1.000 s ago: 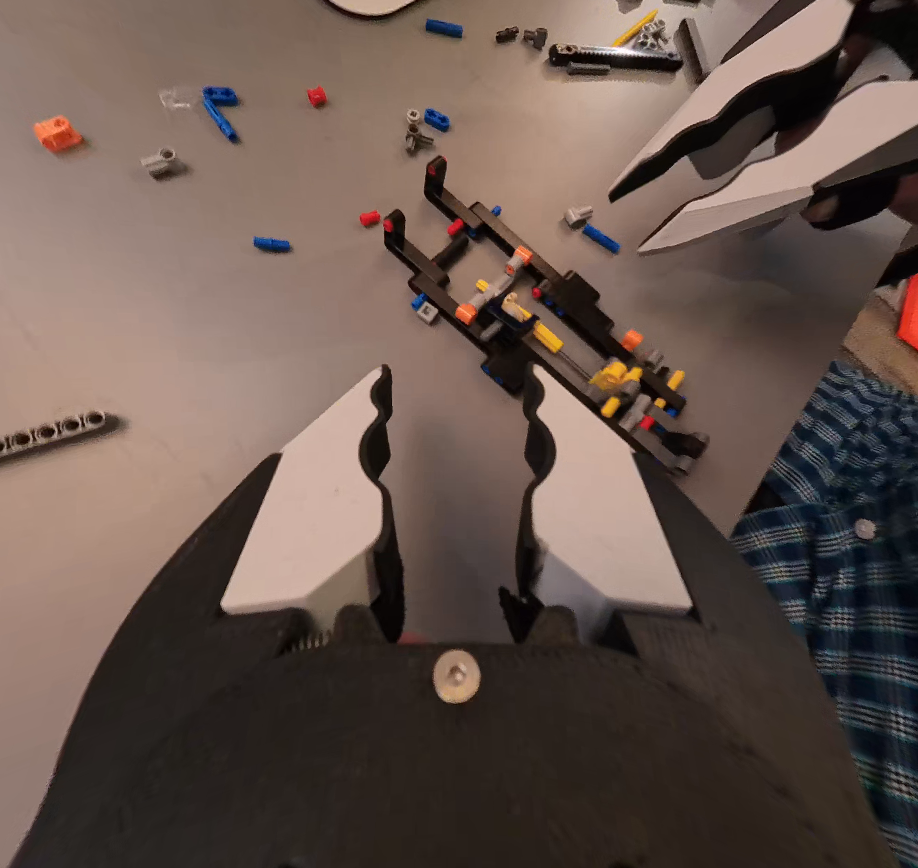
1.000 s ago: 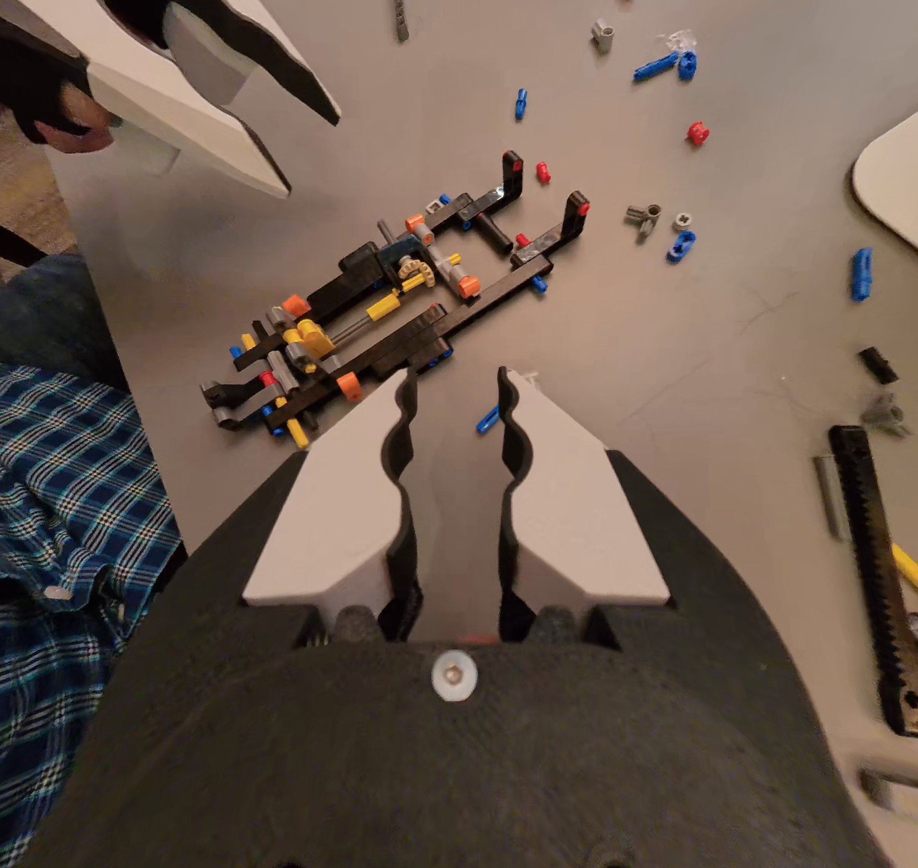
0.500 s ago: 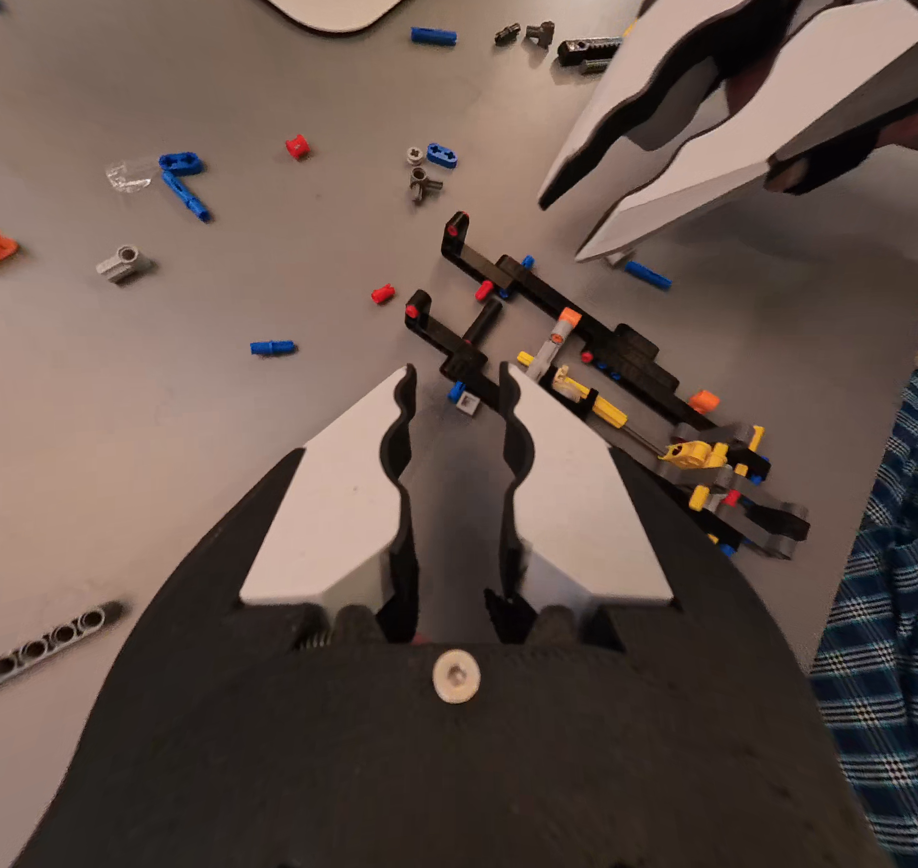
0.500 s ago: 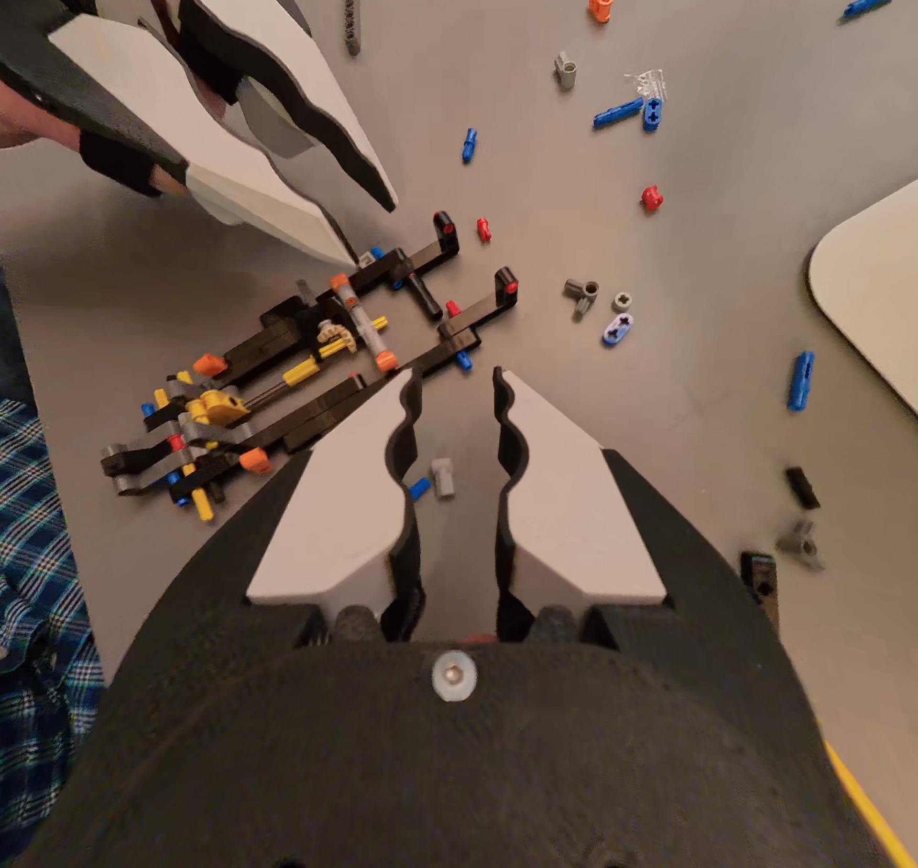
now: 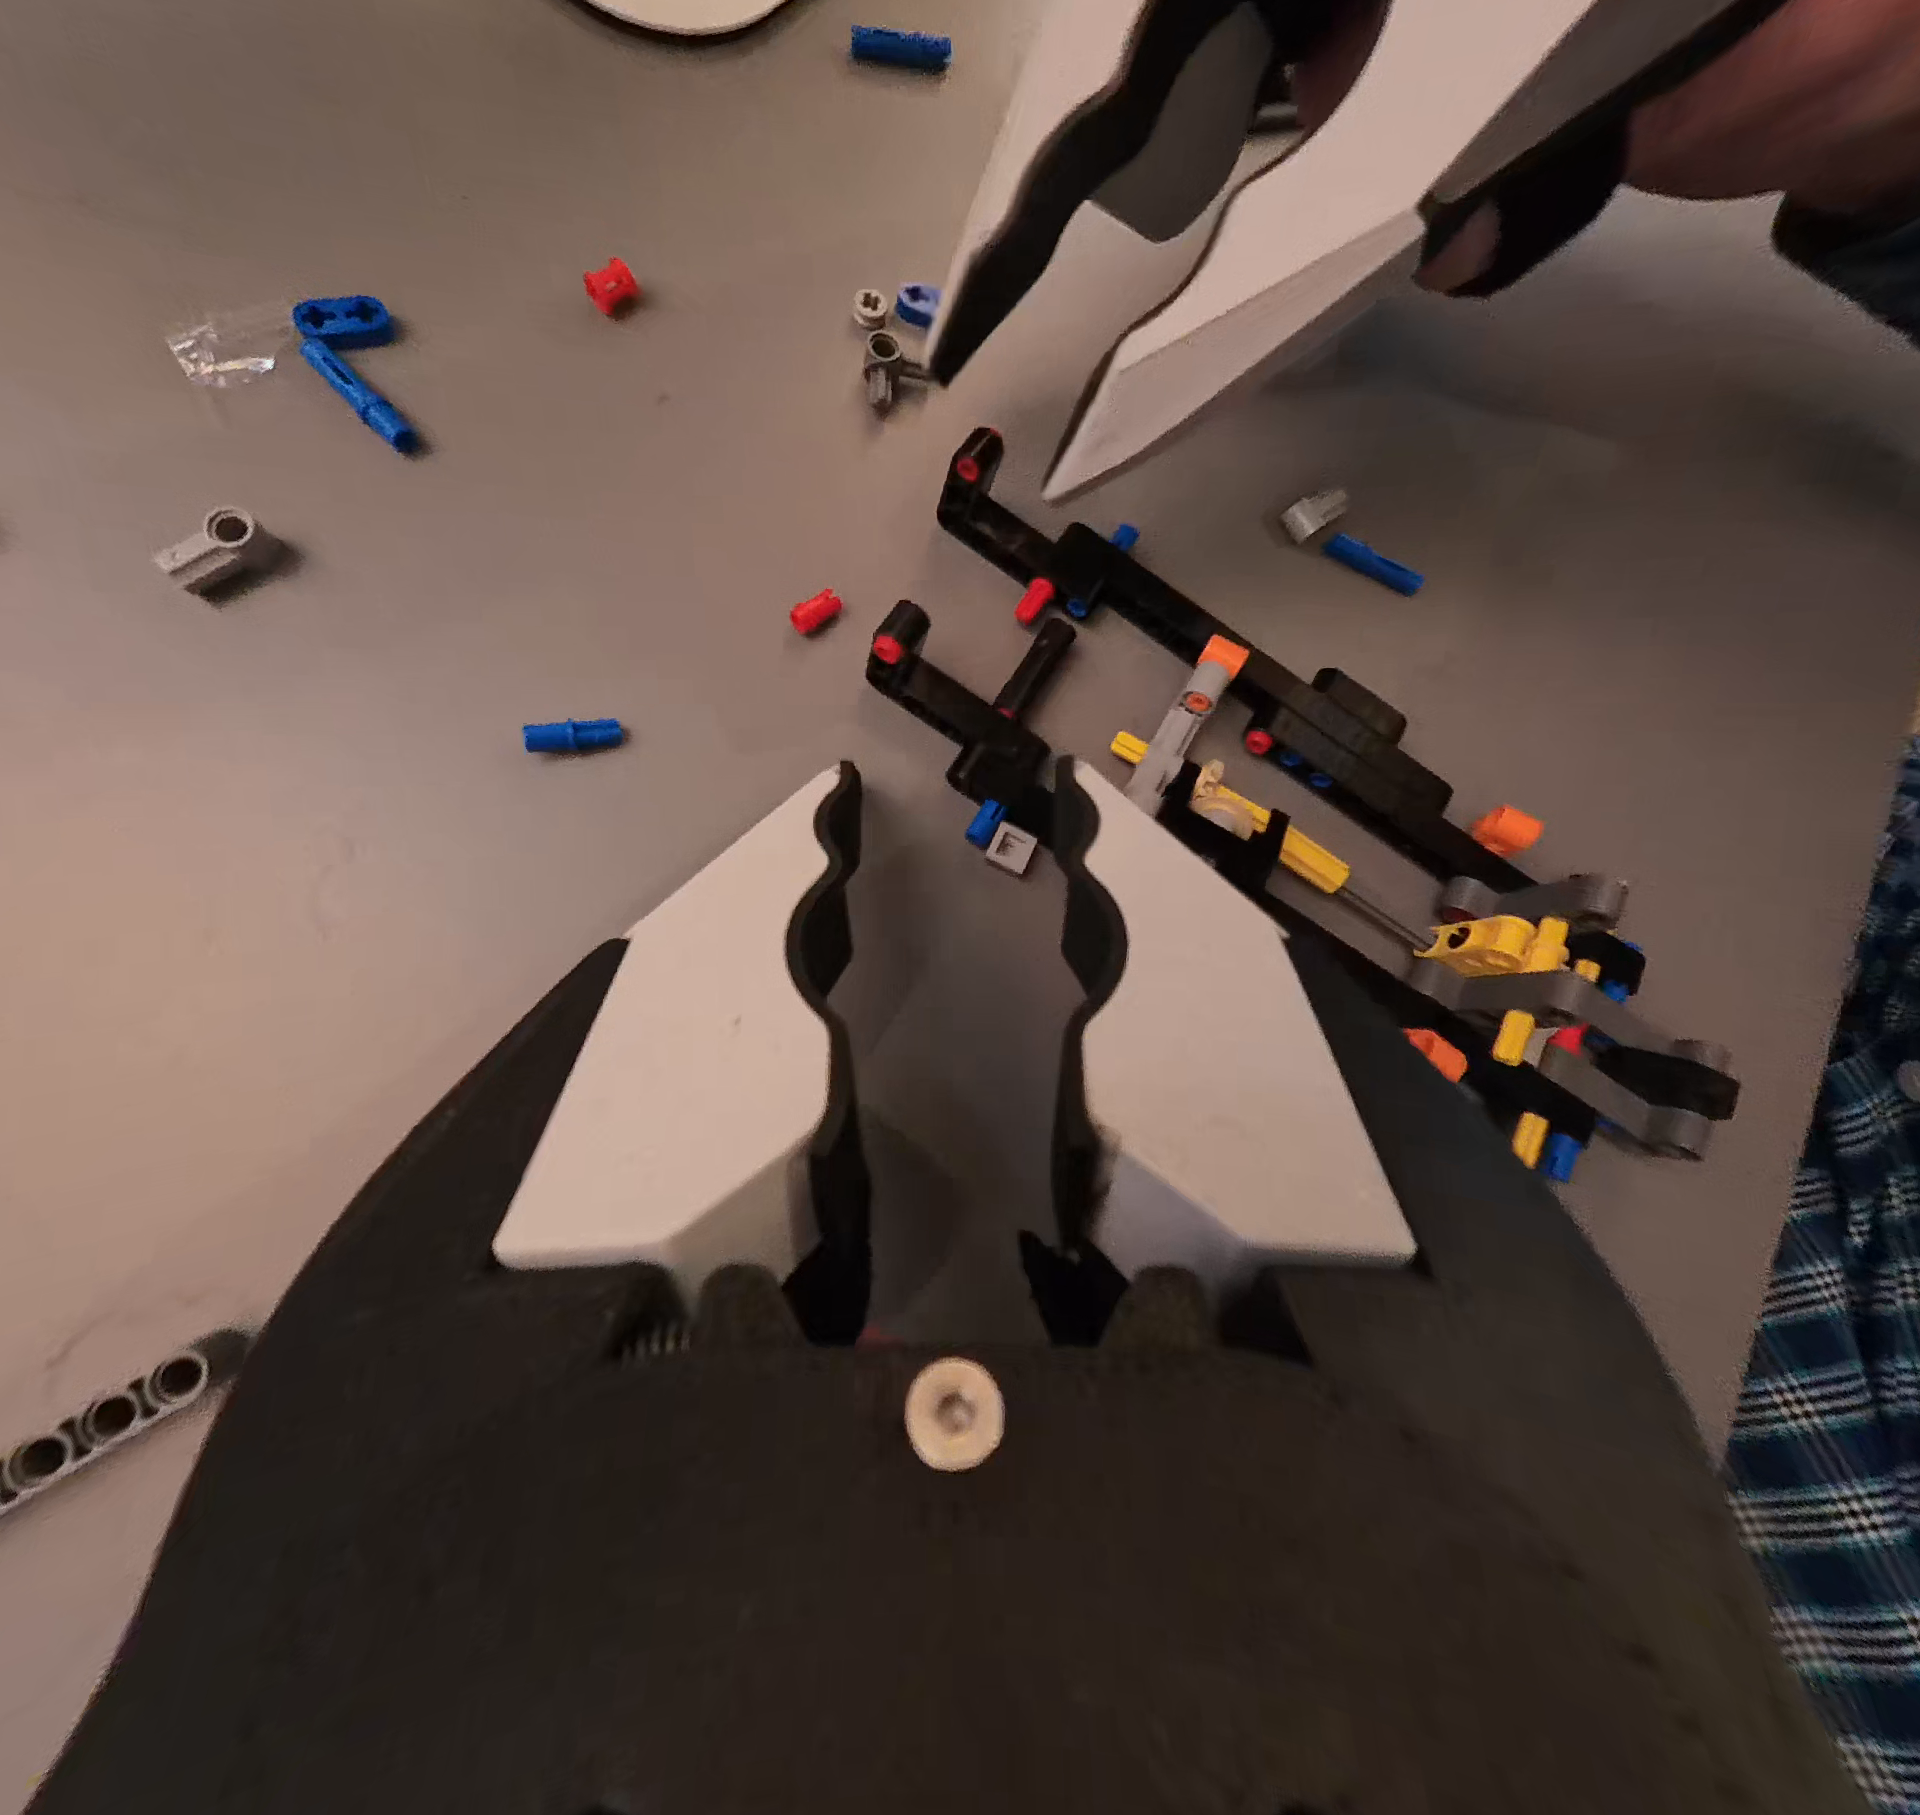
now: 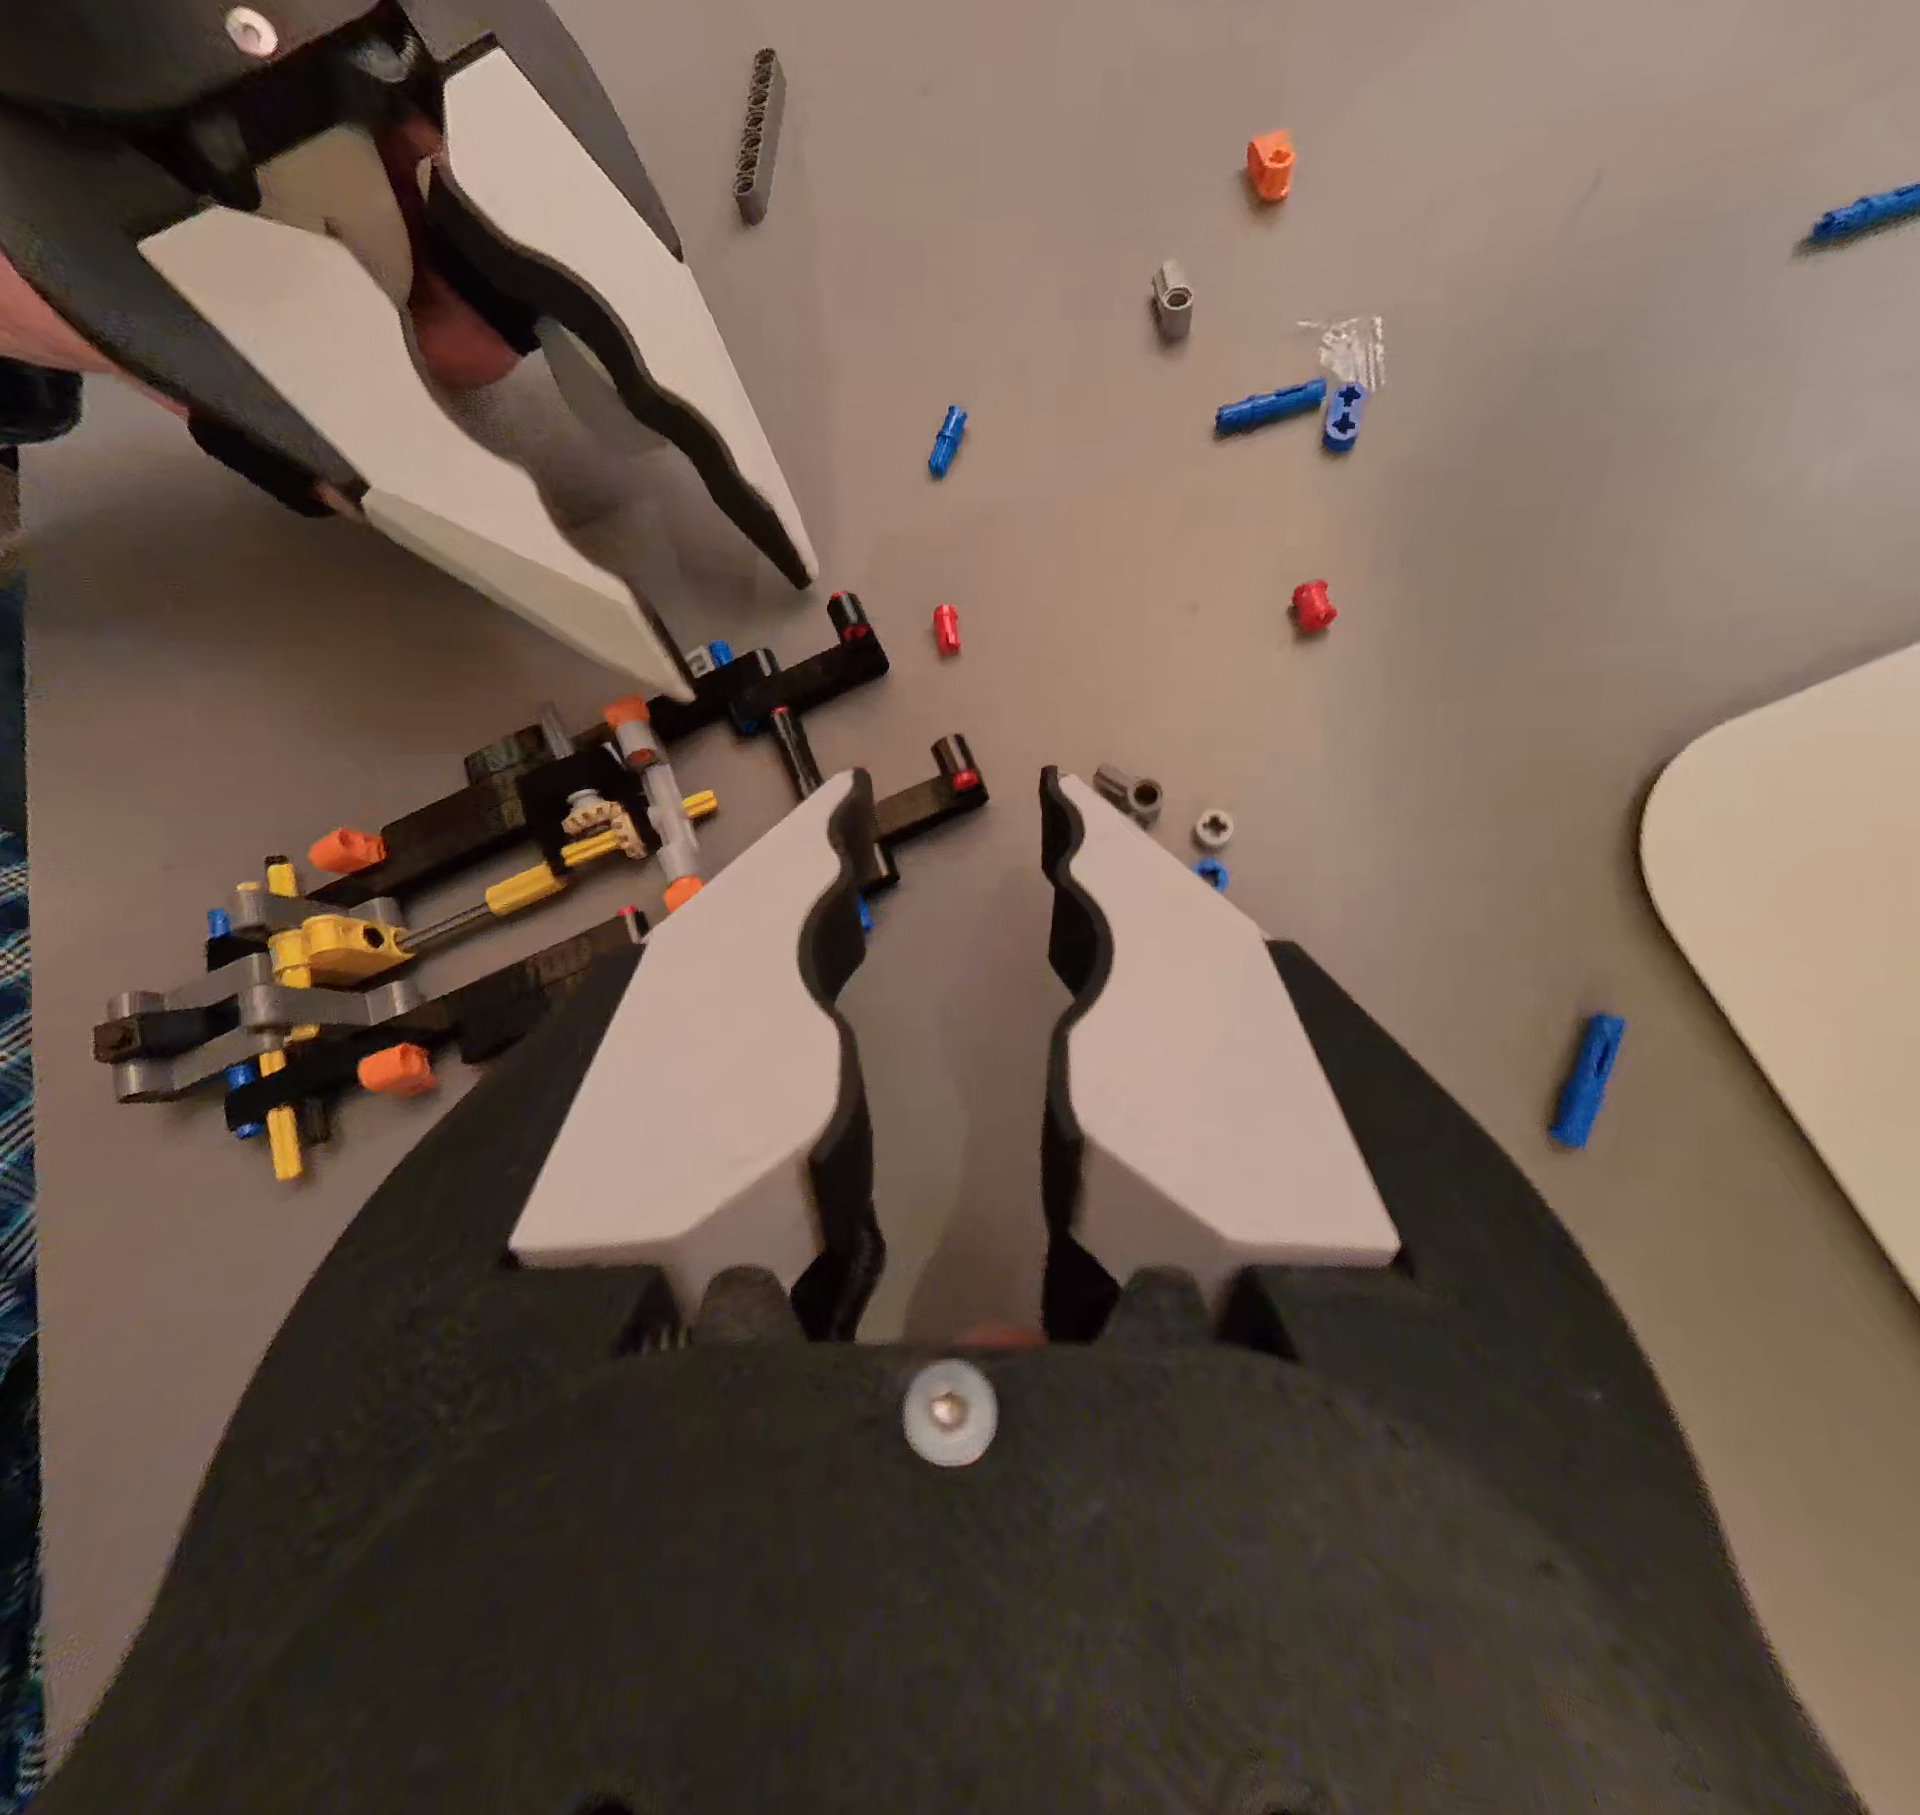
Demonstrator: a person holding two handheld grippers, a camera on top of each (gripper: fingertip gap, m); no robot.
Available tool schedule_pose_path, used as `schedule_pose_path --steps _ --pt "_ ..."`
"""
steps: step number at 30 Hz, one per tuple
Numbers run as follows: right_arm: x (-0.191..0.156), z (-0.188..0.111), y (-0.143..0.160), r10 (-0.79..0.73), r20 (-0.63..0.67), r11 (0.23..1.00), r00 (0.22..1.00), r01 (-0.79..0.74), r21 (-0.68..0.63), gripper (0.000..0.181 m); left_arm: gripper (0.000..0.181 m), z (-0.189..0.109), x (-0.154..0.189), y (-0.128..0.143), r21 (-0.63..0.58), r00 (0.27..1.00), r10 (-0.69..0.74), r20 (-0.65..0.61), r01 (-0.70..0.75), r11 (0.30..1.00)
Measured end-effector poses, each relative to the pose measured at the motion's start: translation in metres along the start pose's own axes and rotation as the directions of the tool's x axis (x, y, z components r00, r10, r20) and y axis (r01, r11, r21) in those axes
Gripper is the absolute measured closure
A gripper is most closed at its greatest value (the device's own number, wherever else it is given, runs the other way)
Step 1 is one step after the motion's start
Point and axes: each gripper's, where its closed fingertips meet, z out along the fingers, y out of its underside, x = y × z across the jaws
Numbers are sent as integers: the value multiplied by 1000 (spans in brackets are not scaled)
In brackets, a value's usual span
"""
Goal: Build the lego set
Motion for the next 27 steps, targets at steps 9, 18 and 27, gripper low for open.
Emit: schedule_pose_path --steps 9,18,27 --pt "-5 24 3 -38 92 995 995 46 -84 174 145 2 -1 0 3 1000 8 0 -8 1000" --pt "-11 14 -14 -74 90 997 993 73 19 174 122 -5 -3 -7 45 999 -23 -31 24 999" --pt "-27 -8 -49 -188 69 962 980 170 213 174 166 -19 32 -28 115 911 -175 -375 233 966"
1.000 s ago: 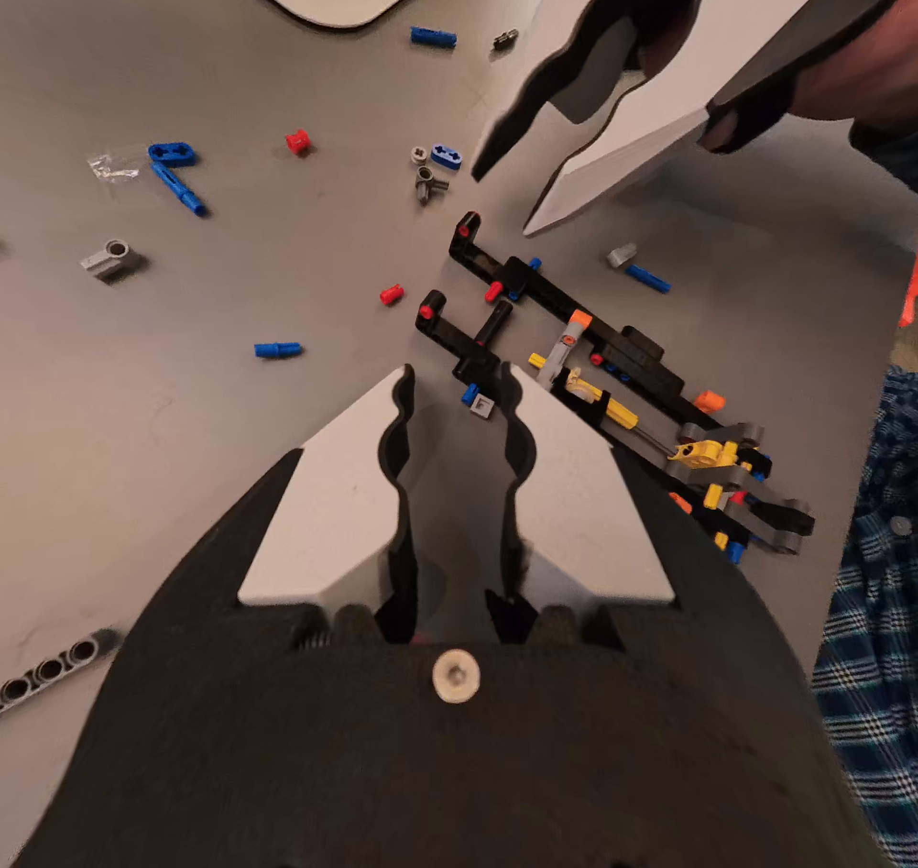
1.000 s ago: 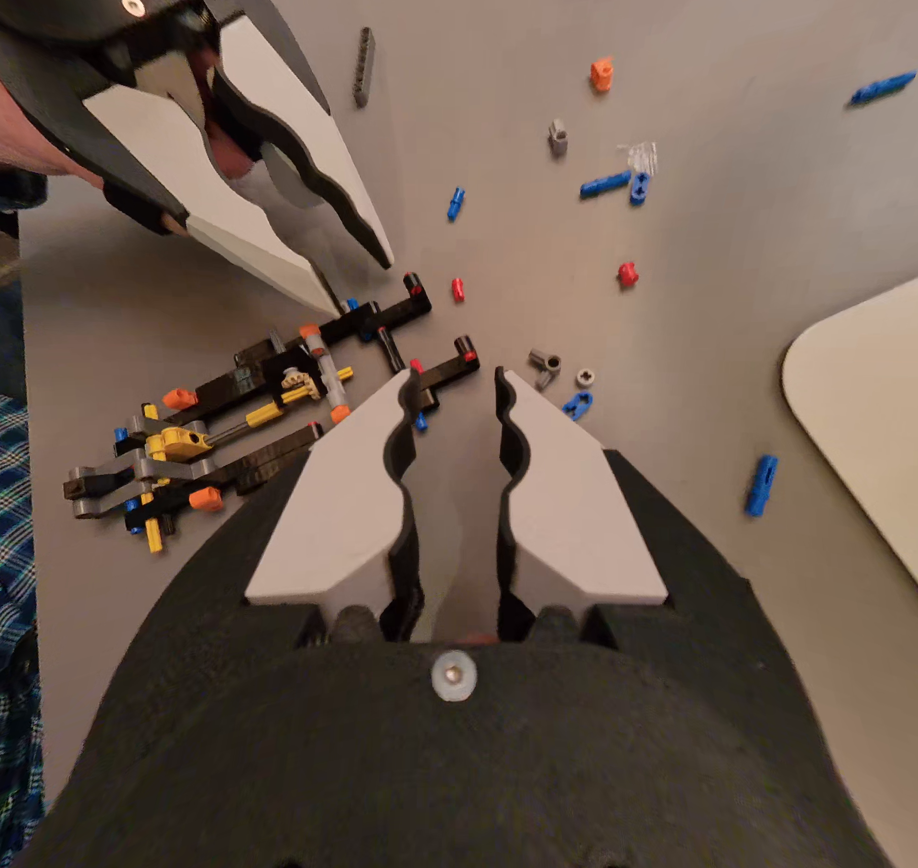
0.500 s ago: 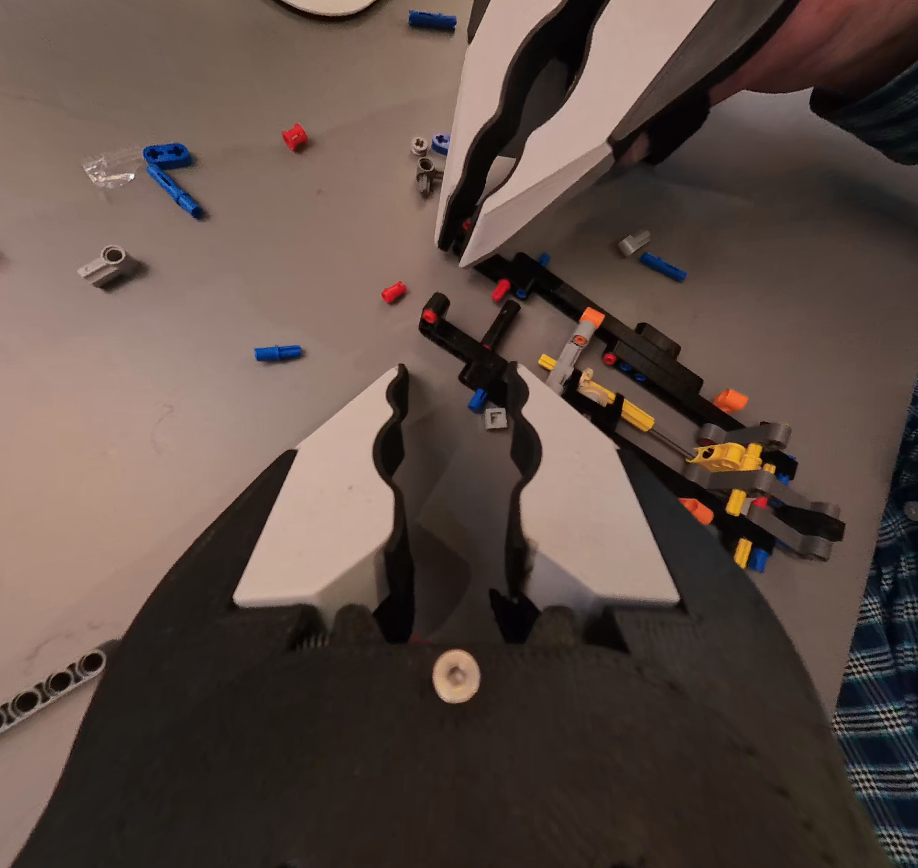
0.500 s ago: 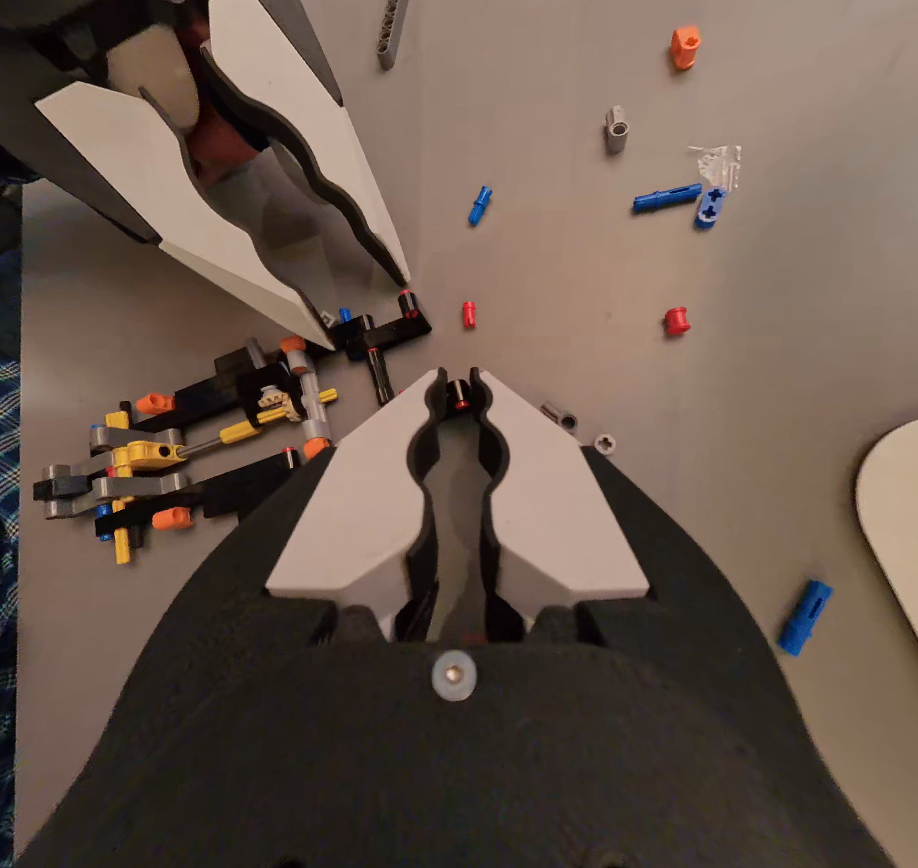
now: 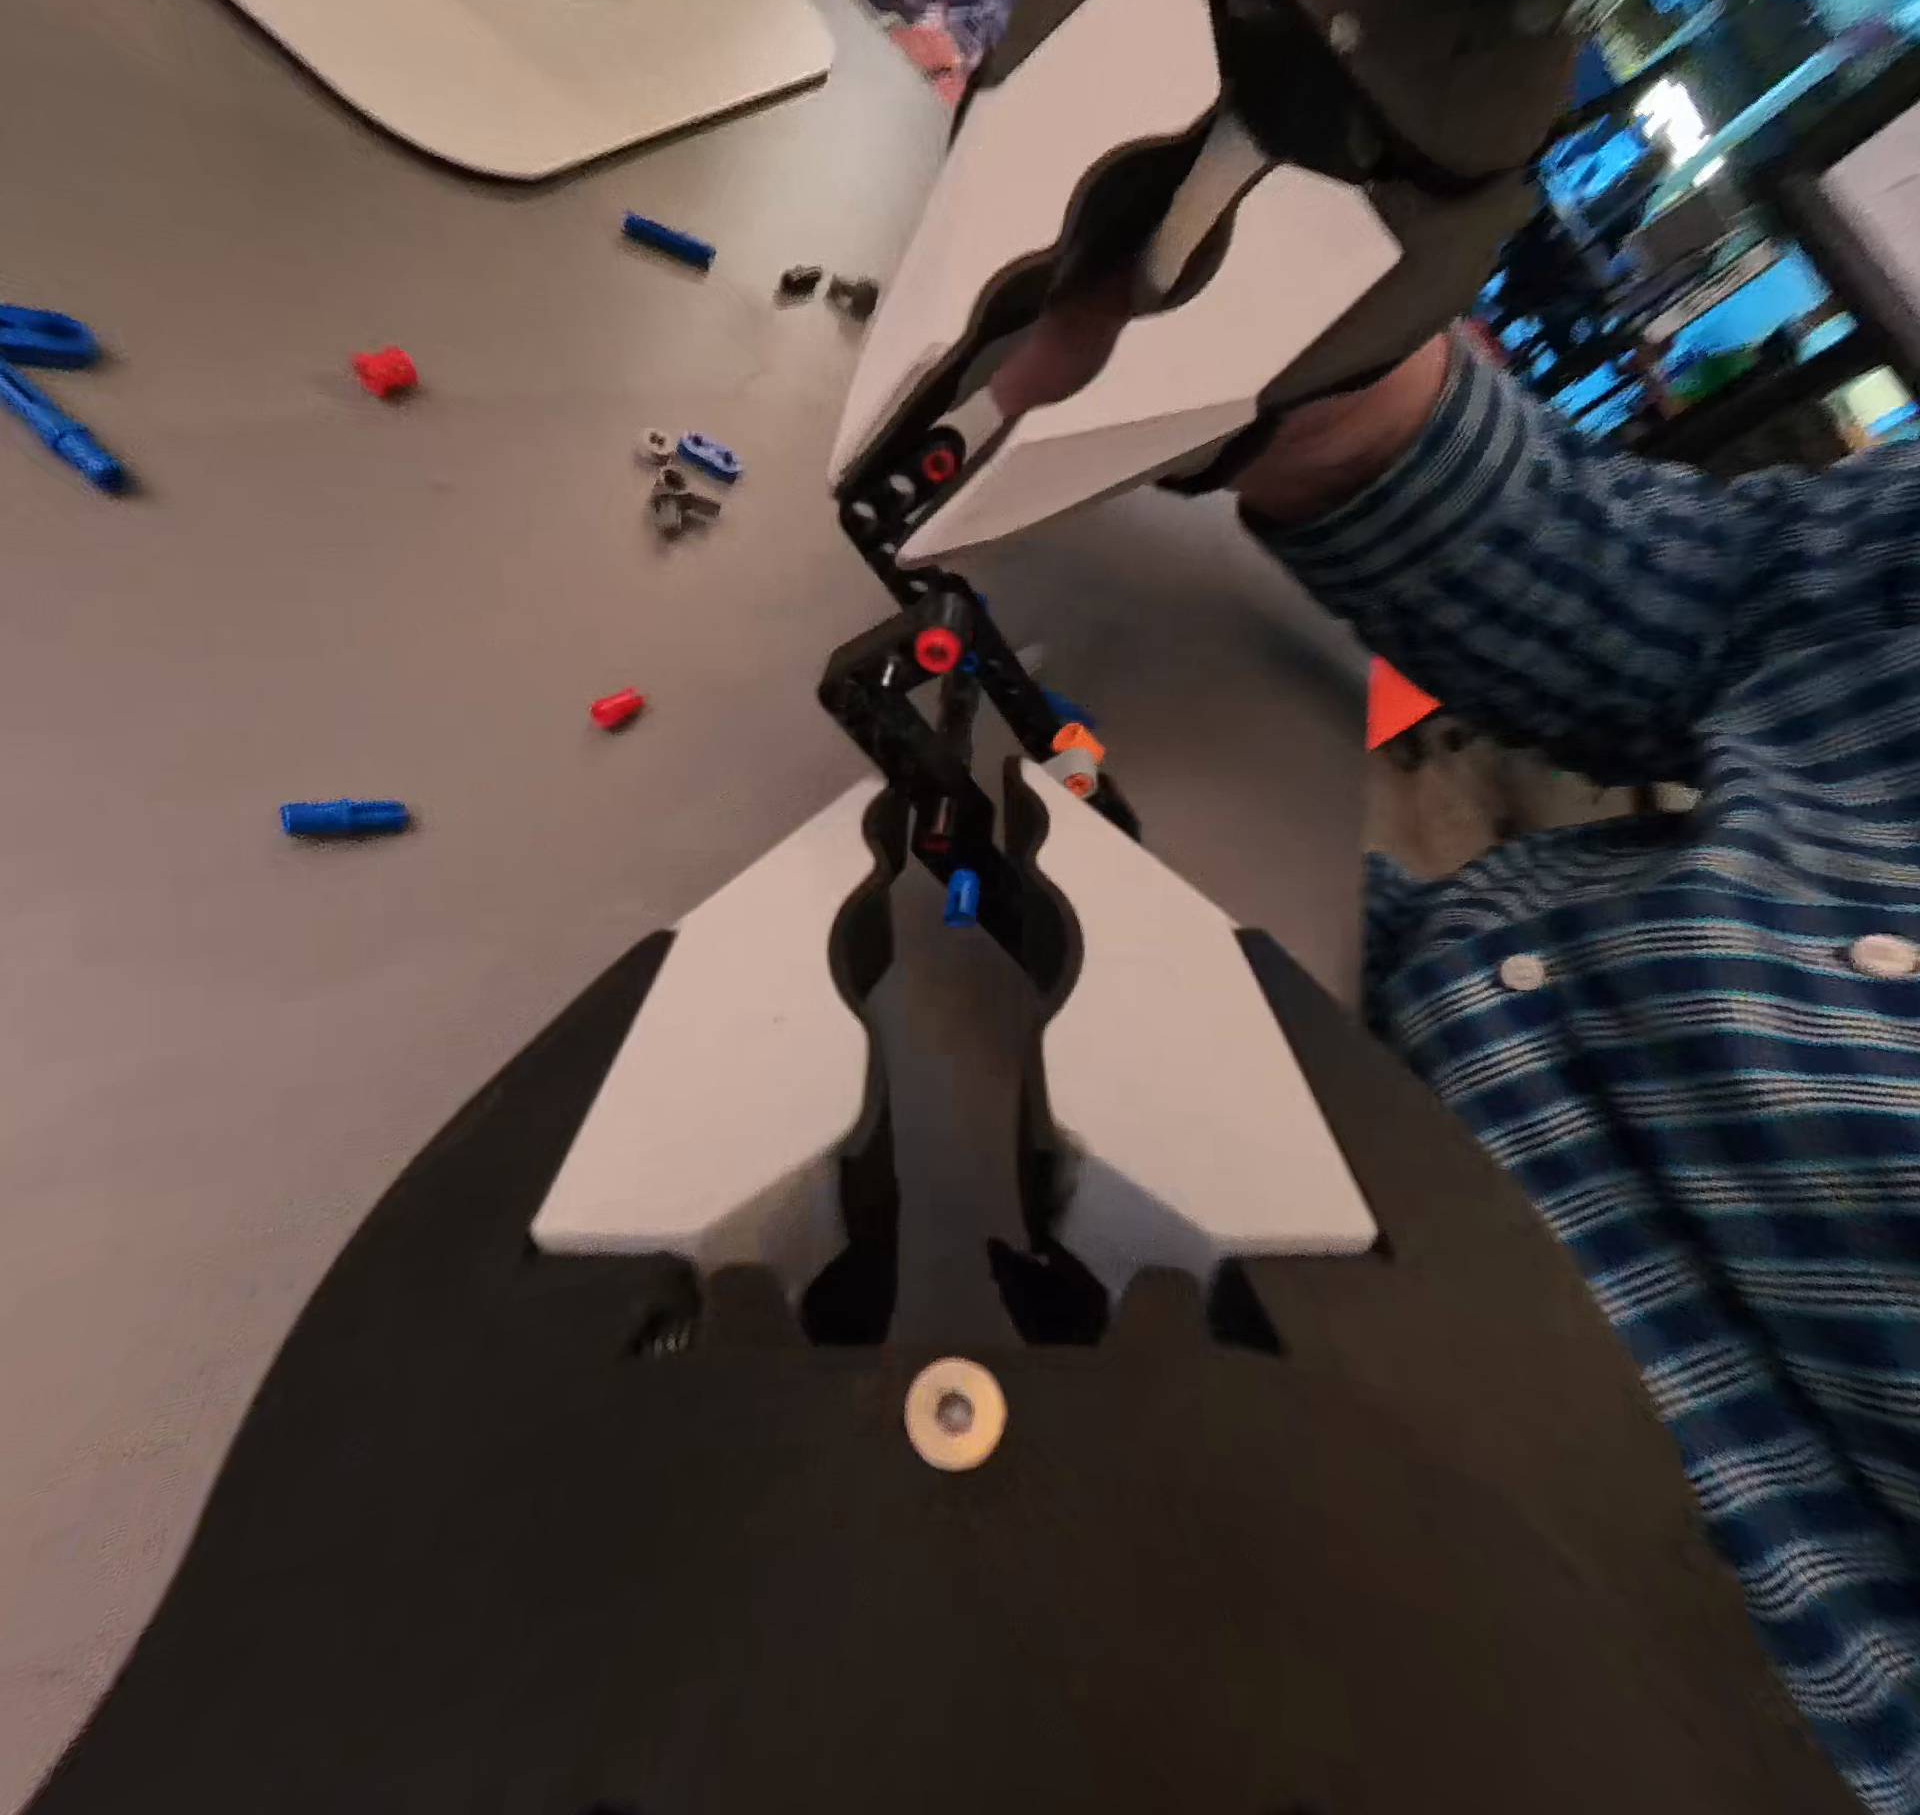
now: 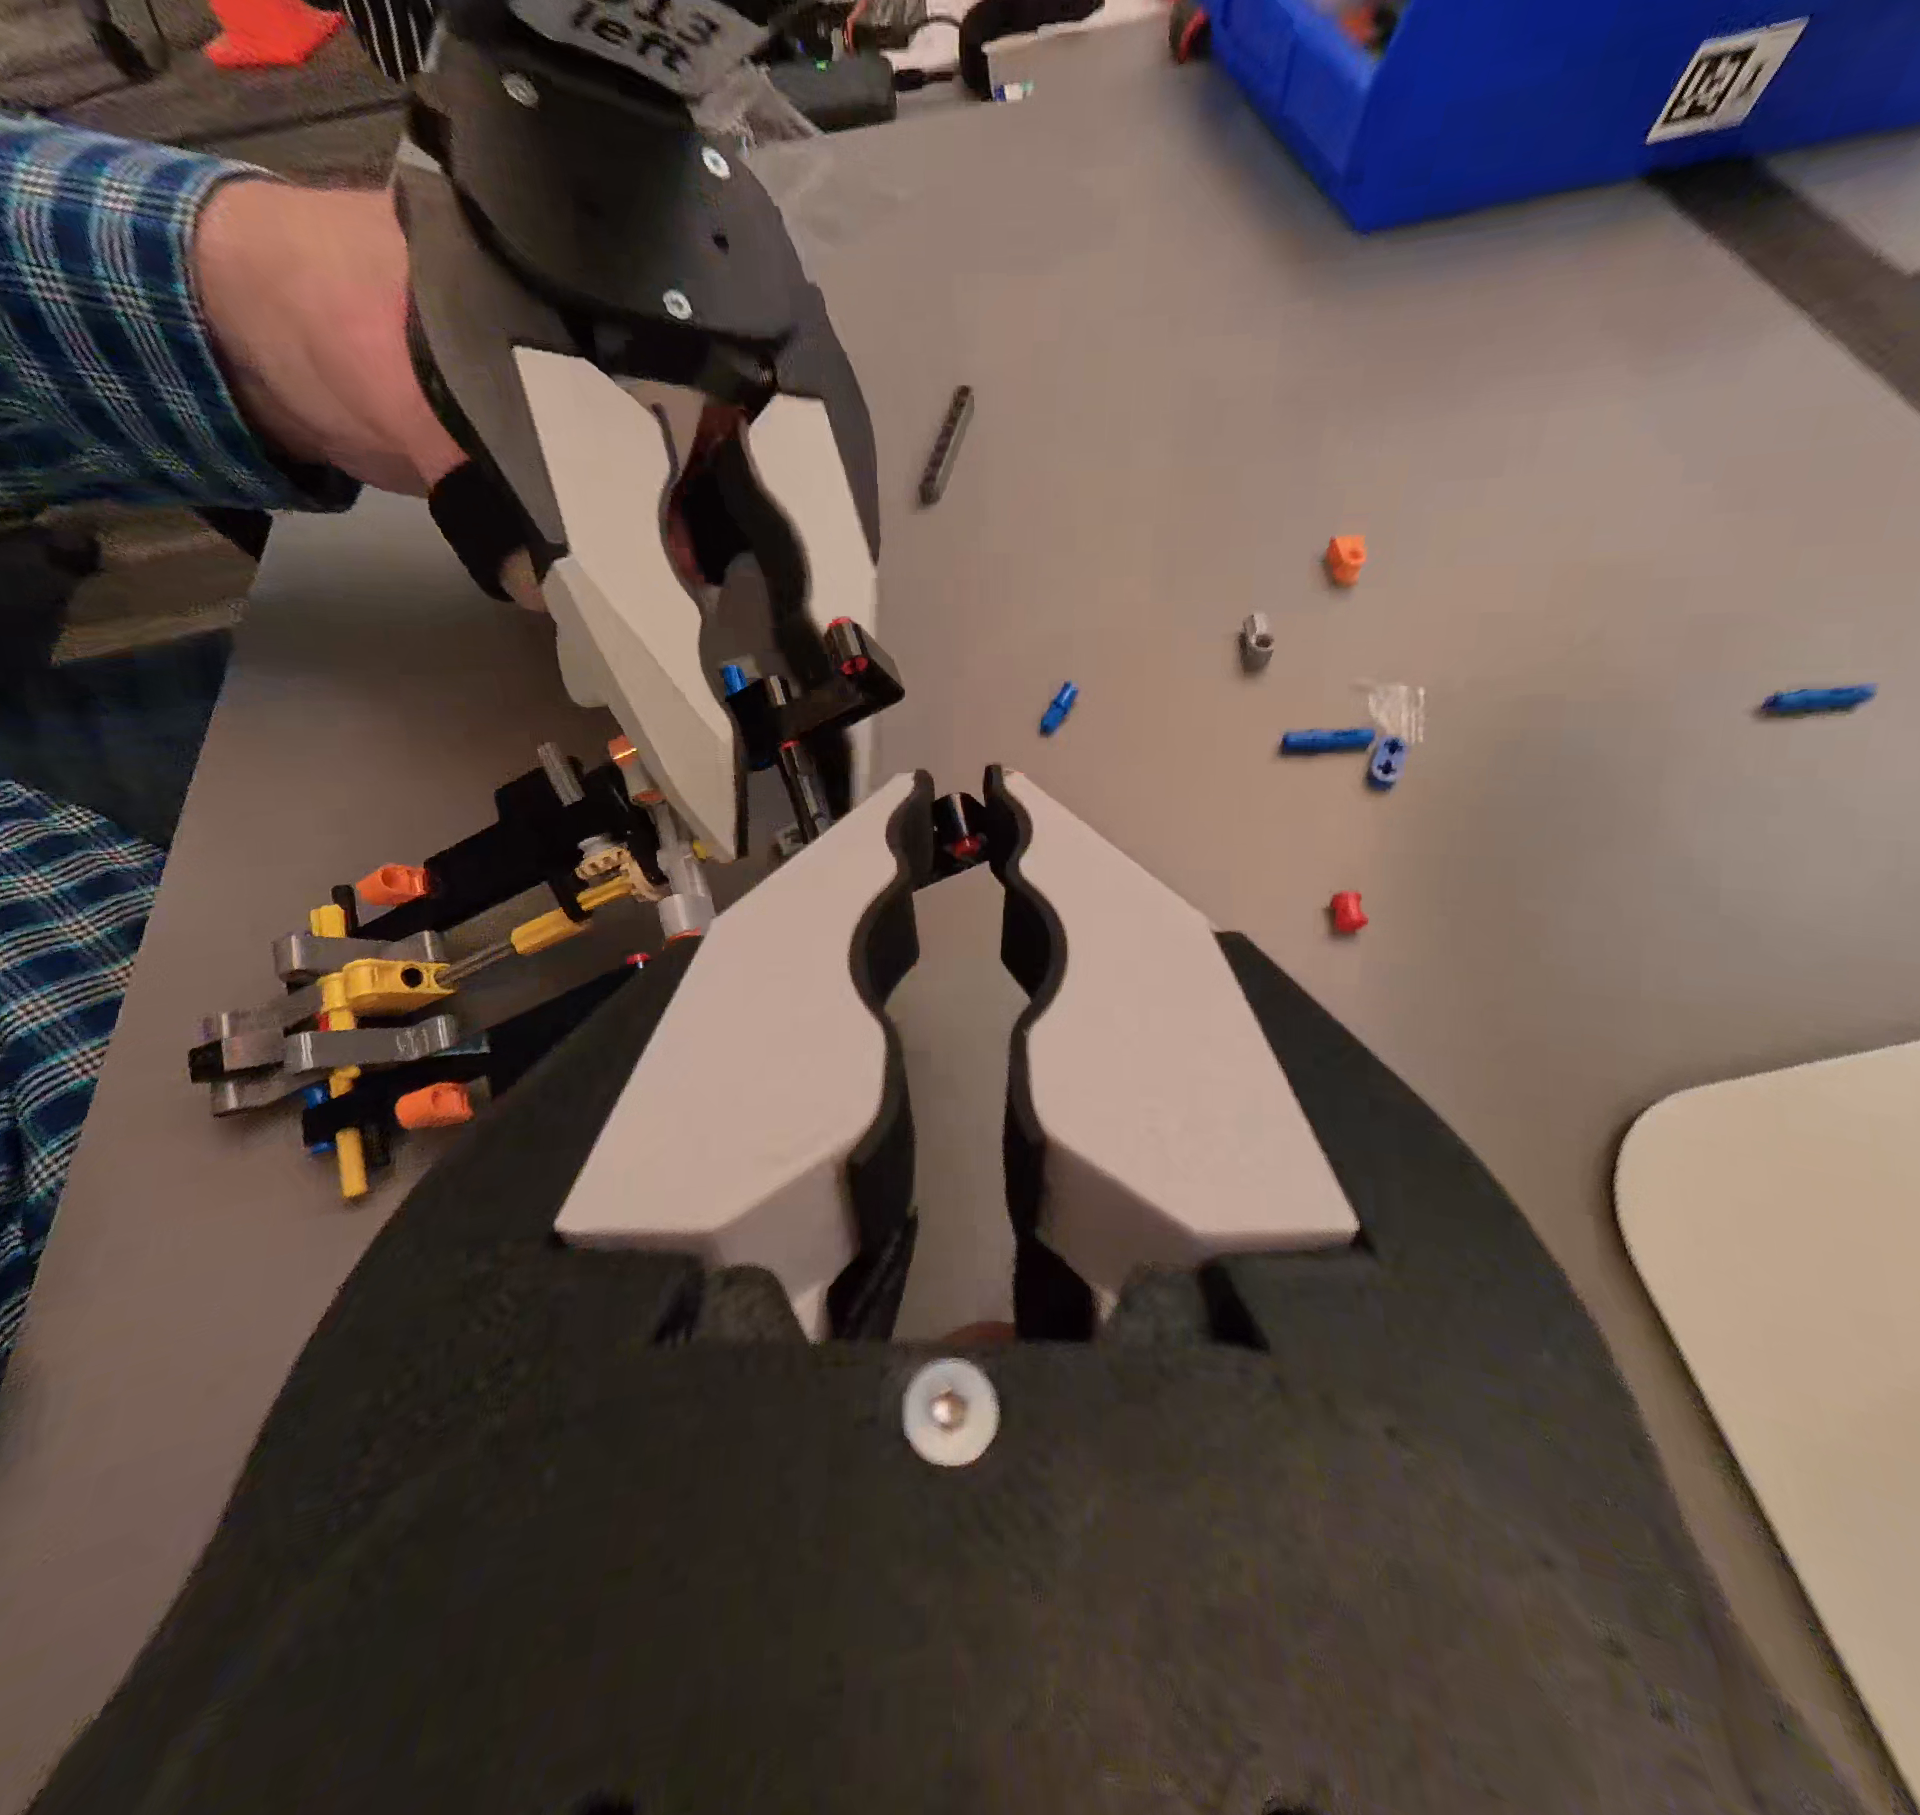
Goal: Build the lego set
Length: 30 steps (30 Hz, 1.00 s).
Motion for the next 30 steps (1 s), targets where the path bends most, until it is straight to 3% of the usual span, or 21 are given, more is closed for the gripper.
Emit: schedule_pose_path --steps 4,6,9,14,17,21,24,28,30 --pt "-2 -7 -15 53 17 996 998 -54 66 172 170 -4 2 -6 44 999 -32 -23 33 999" --pt "2 -17 -21 123 24 986 992 -125 108 157 170 -7 3 -8 52 999 -32 -23 33 998" --pt "5 -30 -20 253 64 955 965 -260 144 151 171 -11 4 -12 79 999 -35 -26 37 996" --pt "-17 -26 3 423 201 897 884 -439 43 147 172 -15 12 -18 124 998 -11 -65 19 992" --pt "-31 -18 5 450 261 880 854 -474 34 147 172 -17 16 -21 135 998 10 -70 0 991" --pt "-41 -13 -6 455 307 864 836 -498 77 170 173 -20 22 -24 161 995 25 -97 -9 987" --pt "-42 -16 -13 448 319 859 835 -501 106 172 172 -24 21 -26 180 994 31 -102 -12 984" --pt "-41 -18 -17 436 277 868 856 -481 121 172 151 -30 19 -26 171 994 45 -104 -27 985" --pt "-40 -20 -19 443 271 863 854 -489 130 173 151 -36 19 -27 181 993 49 -109 -29 983"
